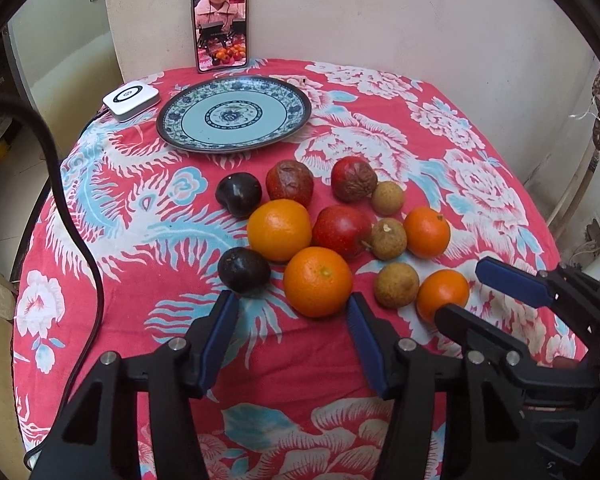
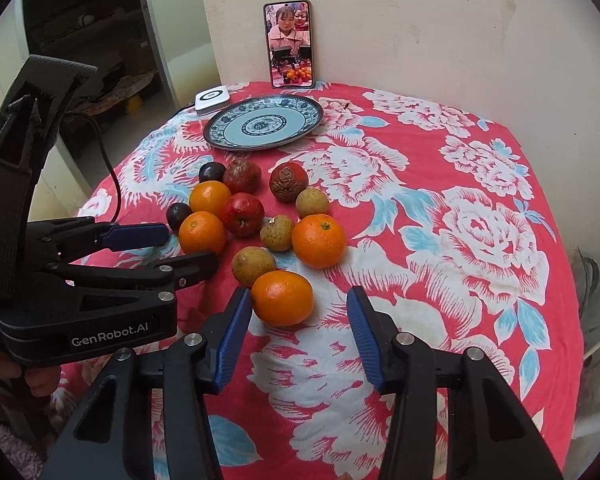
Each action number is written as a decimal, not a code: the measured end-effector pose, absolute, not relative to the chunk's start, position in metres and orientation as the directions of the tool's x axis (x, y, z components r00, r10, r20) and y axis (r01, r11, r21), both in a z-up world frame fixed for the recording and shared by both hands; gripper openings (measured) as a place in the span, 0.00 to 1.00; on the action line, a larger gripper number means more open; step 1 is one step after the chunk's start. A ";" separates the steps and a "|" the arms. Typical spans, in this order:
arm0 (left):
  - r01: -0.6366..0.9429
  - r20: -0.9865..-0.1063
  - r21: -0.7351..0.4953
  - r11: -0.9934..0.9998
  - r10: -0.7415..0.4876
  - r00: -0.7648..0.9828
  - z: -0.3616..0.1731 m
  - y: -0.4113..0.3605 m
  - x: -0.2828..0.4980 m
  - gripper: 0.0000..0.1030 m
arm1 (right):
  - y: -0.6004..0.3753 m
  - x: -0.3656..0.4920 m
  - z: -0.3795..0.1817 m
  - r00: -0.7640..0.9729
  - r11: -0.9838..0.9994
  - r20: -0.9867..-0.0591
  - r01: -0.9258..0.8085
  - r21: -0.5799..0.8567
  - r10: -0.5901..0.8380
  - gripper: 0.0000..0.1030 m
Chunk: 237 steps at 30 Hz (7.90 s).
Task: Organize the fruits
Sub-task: 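Lower the left tool onto an orange and close it while the right tool grasps another orange, then carry both held oranges up and over the blue-patterned plate, then lower the oranges onto the plate and open both tools, then withdraw both open tools from the plate back toward the fruit cluster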
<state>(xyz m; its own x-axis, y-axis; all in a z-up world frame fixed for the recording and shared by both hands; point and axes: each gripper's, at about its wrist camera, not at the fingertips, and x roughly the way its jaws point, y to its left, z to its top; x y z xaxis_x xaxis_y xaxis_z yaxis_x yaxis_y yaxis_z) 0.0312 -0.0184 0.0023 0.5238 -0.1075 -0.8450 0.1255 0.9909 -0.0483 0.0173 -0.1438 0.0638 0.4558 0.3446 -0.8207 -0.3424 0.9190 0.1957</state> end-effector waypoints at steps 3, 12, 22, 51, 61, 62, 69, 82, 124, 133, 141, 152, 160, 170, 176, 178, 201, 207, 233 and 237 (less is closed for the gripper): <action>0.125 -0.842 -0.049 0.991 -0.108 0.528 0.002 -0.020 0.032 0.55 | -0.143 0.017 0.064 0.453 0.916 -0.819 -0.347 0.203 0.353 0.47; 0.143 -0.841 -0.022 0.989 -0.096 0.532 -0.001 -0.024 0.031 0.56 | -0.140 0.020 0.058 0.426 0.909 -0.826 -0.352 0.223 0.368 0.40; 0.128 -0.829 0.015 0.992 -0.060 0.557 -0.005 -0.025 0.030 0.68 | -0.141 0.018 0.055 0.421 0.906 -0.823 -0.345 0.244 0.382 0.38; 0.144 -0.825 -0.046 0.989 -0.119 0.553 0.001 -0.026 0.029 0.33 | -0.145 0.019 0.054 0.430 0.899 -0.805 -0.343 0.272 0.408 0.35; 0.166 -0.815 -0.067 0.984 -0.150 0.559 0.003 -0.024 0.022 0.32 | -0.147 0.017 0.057 0.451 0.906 -0.799 -0.333 0.262 0.397 0.34; 0.168 -0.813 -0.069 0.983 -0.153 0.561 0.004 -0.024 0.020 0.32 | -0.147 0.017 0.058 0.456 0.907 -0.797 -0.333 0.260 0.396 0.34; 0.165 -0.791 -0.075 0.984 -0.159 0.591 0.016 -0.017 0.012 0.32 | -0.142 0.012 0.070 0.474 0.903 -0.783 -0.345 0.255 0.403 0.34; 0.153 -0.747 -0.024 0.988 -0.119 0.654 0.044 0.002 0.020 0.32 | -0.118 0.032 0.098 0.499 0.885 -0.756 -0.403 0.231 0.424 0.34; 0.084 -0.768 -0.001 0.996 -0.054 0.638 0.024 0.042 0.165 0.32 | -0.066 0.185 0.066 0.457 0.879 -0.795 -0.439 0.188 0.398 0.34; 0.085 -0.781 0.003 0.996 -0.051 0.623 0.011 0.043 0.175 0.32 | -0.066 0.197 0.056 0.445 0.879 -0.804 -0.439 0.187 0.393 0.34; 0.102 -0.786 0.001 0.995 -0.063 0.615 0.010 0.040 0.178 0.32 | -0.063 0.201 0.050 0.439 0.878 -0.813 -0.448 0.170 0.382 0.34; 0.108 -0.784 0.030 0.994 -0.044 0.619 0.011 0.040 0.176 0.40 | -0.063 0.200 0.049 0.445 0.880 -0.814 -0.446 0.162 0.375 0.34; 0.092 -0.771 0.025 0.995 -0.039 0.636 0.020 0.047 0.171 0.52 | -0.068 0.197 0.055 0.464 0.882 -0.801 -0.445 0.157 0.377 0.42; 0.076 -0.784 -0.047 0.996 -0.083 0.615 0.027 0.059 0.152 0.57 | -0.079 0.182 0.060 0.421 0.876 -0.808 -0.427 0.223 0.411 0.48; 0.090 -0.796 -0.110 0.990 -0.142 0.588 0.023 0.059 0.143 0.57 | -0.079 0.173 0.057 0.375 0.864 -0.816 -0.424 0.271 0.440 0.48; 0.080 -0.802 -0.110 0.991 -0.136 0.582 0.020 0.058 0.146 0.57 | -0.076 0.173 0.055 0.367 0.863 -0.820 -0.426 0.273 0.440 0.48; 0.084 -0.790 -0.168 0.982 -0.186 0.584 0.013 0.056 0.185 0.57 | -0.081 0.197 0.048 0.357 0.852 -0.803 -0.409 0.326 0.478 0.48; 0.095 -0.798 -0.150 0.984 -0.177 0.576 0.015 0.052 0.185 0.57 | -0.084 0.196 0.050 0.364 0.853 -0.800 -0.409 0.323 0.478 0.48; 0.085 -0.802 -0.148 0.985 -0.170 0.573 0.010 0.056 0.194 0.58 | -0.090 0.215 0.034 0.357 0.876 -0.827 -0.383 0.295 0.435 0.34; 0.084 -0.803 -0.111 0.990 -0.139 0.580 0.008 0.052 0.192 0.53 | -0.094 0.217 0.033 0.360 0.878 -0.821 -0.361 0.315 0.443 0.27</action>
<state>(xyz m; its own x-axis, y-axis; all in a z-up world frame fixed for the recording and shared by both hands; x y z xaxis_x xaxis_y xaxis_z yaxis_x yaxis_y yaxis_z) 0.1924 0.0519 0.0084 0.5796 -0.1387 -0.8030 0.0838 0.9903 -0.1105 0.2166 -0.0939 0.0328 0.3600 0.4427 -0.8212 -0.3609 0.8778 0.3150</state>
